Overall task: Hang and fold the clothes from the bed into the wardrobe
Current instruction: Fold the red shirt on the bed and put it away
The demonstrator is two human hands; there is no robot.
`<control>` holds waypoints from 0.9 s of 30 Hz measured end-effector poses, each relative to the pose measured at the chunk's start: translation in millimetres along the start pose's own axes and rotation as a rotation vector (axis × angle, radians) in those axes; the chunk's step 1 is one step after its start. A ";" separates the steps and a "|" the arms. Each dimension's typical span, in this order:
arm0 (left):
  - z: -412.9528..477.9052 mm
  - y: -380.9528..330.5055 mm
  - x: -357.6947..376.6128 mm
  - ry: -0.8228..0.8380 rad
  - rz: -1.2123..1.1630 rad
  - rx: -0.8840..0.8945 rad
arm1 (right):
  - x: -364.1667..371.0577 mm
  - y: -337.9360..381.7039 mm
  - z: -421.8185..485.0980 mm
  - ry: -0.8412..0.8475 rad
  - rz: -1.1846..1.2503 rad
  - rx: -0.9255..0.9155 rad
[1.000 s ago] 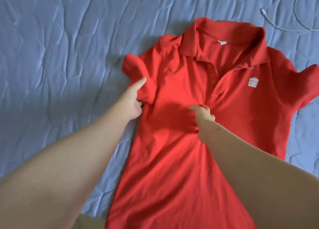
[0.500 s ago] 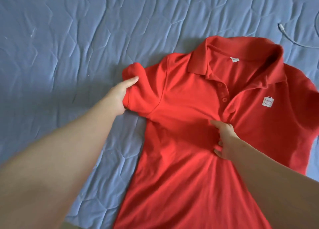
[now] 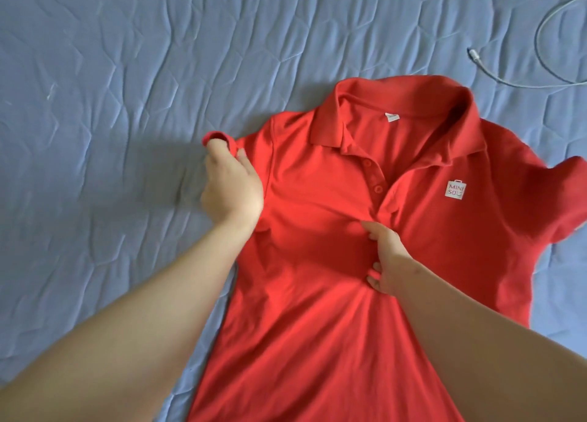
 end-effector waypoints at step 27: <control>-187.2 -111.4 145.9 0.988 0.674 0.760 | -208.9 42.5 -2.5 0.094 0.557 -0.208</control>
Point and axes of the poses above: each hand's wrist, its own z-axis towards the middle knuckle, its own x-axis out of the palm, y = z × x, the point moved 2 cm from there along z, towards the middle knuckle, and after that the axes turned 1 degree about x, right-handed, at the moved point
